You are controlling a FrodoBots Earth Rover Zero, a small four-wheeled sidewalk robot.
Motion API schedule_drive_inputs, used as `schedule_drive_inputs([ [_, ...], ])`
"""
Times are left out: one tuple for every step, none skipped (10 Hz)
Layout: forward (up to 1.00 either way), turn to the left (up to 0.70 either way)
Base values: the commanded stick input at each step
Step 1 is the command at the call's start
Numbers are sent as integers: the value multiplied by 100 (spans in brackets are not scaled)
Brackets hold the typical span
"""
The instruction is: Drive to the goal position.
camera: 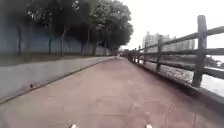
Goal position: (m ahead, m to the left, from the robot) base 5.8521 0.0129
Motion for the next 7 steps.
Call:
schedule_drive_inputs([
  [100, 0],
  [100, 0],
  [100, 0],
  [100, 0],
  [100, 0],
  [100, 0],
  [100, 0],
])
